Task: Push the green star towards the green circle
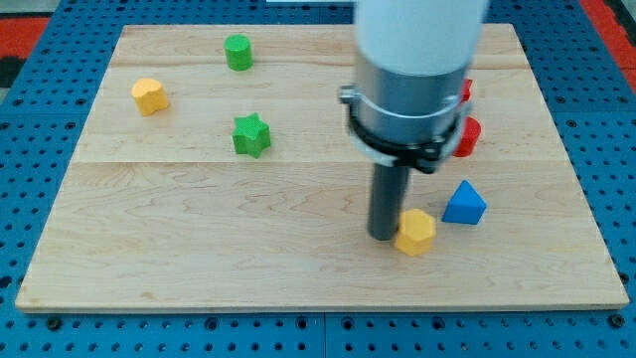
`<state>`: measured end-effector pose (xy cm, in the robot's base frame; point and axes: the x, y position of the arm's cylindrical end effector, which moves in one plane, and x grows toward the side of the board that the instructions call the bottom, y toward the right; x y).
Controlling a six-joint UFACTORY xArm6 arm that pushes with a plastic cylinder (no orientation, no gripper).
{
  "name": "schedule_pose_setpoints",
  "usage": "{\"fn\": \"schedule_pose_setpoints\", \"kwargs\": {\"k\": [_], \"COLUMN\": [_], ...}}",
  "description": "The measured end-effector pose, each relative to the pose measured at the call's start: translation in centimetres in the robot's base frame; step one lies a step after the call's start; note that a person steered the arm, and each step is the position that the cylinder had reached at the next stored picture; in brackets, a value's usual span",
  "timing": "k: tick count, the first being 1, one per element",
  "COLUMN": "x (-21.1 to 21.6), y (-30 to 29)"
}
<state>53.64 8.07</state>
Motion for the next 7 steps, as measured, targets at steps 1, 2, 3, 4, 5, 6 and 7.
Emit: {"fn": "schedule_pose_setpoints", "kwargs": {"k": [1, 2, 3, 4, 5, 6, 7], "x": [0.3, 0.3, 0.3, -0.6, -2.0, -5.0, -11.3], "y": [5.2, 5.4, -0.8, -6.3, -10.8, -12.3, -13.0]}}
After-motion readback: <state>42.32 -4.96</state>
